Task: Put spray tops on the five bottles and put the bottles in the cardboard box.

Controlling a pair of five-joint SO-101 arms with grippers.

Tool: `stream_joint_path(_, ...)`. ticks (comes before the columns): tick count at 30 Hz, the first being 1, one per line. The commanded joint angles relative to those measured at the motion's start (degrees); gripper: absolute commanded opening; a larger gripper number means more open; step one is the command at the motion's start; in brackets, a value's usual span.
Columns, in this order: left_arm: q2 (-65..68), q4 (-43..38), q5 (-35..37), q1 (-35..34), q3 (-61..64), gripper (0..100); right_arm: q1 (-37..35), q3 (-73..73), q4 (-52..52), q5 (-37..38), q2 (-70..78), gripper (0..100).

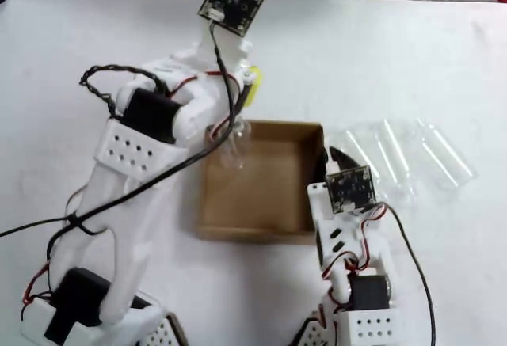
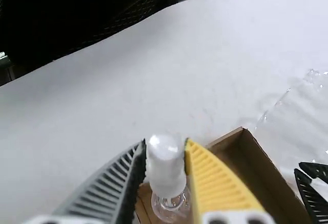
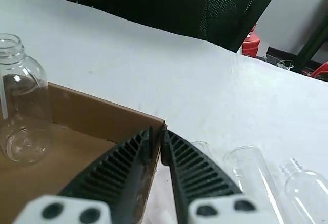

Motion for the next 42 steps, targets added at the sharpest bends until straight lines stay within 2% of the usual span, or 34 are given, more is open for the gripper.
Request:
stream_joint_path(1,-0.75,0.44,-0.09,0.75,-0.44,17,-0.04,0.53,-1.27,1.32,-0.22,1.7)
stream_joint_path(19,-1.19,0.0,-0.35,0.57,-2.11,17,-0.04,0.53,-1.27,1.67,-0.13,1.7)
stream_joint_path(23,-6.11,2.37,-0.53,0.22,-9.58,17,-0.04,0.53,-1.19,1.67,-0.13,1.7)
stream_joint_path(27,-12.7,5.54,-1.23,-0.48,-11.87,16,-0.04,0.53,-1.27,1.67,-0.13,1.7)
stream_joint_path(32,-16.4,10.11,-4.92,-12.18,-9.14,13,-0.04,0.53,-1.1,1.49,-0.13,1.7)
stream_joint_path(37,-16.4,10.55,-4.48,-27.12,3.43,7,-2.24,0.53,0.13,1.76,-0.13,1.7)
stream_joint_path(42,-16.4,6.68,4.66,-33.71,23.91,2,-4.88,0.53,0.4,1.76,-0.13,1.6)
